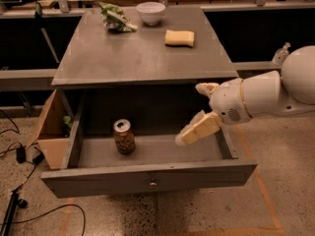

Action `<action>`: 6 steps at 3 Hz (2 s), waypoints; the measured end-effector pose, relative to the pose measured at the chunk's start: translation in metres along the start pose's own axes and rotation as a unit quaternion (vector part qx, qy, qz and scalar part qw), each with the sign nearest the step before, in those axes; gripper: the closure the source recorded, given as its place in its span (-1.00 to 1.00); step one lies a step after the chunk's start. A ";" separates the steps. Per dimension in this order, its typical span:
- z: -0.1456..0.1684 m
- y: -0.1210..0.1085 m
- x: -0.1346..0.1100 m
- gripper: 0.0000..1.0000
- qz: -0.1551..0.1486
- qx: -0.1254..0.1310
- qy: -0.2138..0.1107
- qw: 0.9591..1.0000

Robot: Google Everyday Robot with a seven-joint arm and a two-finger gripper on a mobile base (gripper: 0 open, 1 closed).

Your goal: Pick orange can from top drawer and place on counter

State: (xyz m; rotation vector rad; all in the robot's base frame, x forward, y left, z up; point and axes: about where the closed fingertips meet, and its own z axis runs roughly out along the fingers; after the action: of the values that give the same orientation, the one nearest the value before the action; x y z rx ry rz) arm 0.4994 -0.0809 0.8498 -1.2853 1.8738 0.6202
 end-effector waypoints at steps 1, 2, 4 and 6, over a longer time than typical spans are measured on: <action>0.011 -0.019 -0.014 -1.00 0.004 0.034 -0.029 0.999; 0.021 -0.022 -0.013 -1.00 0.015 0.046 -0.033 0.998; 0.104 -0.062 0.012 -1.00 0.048 0.060 -0.088 0.993; 0.188 -0.078 0.018 -1.00 0.033 0.026 -0.097 0.994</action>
Offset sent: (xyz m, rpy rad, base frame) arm 0.0381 0.0163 -0.0105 0.0640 -0.0546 -0.1411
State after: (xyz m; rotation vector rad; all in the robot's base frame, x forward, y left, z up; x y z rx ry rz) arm 0.6278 0.0193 0.7272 -1.0918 1.7662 0.7006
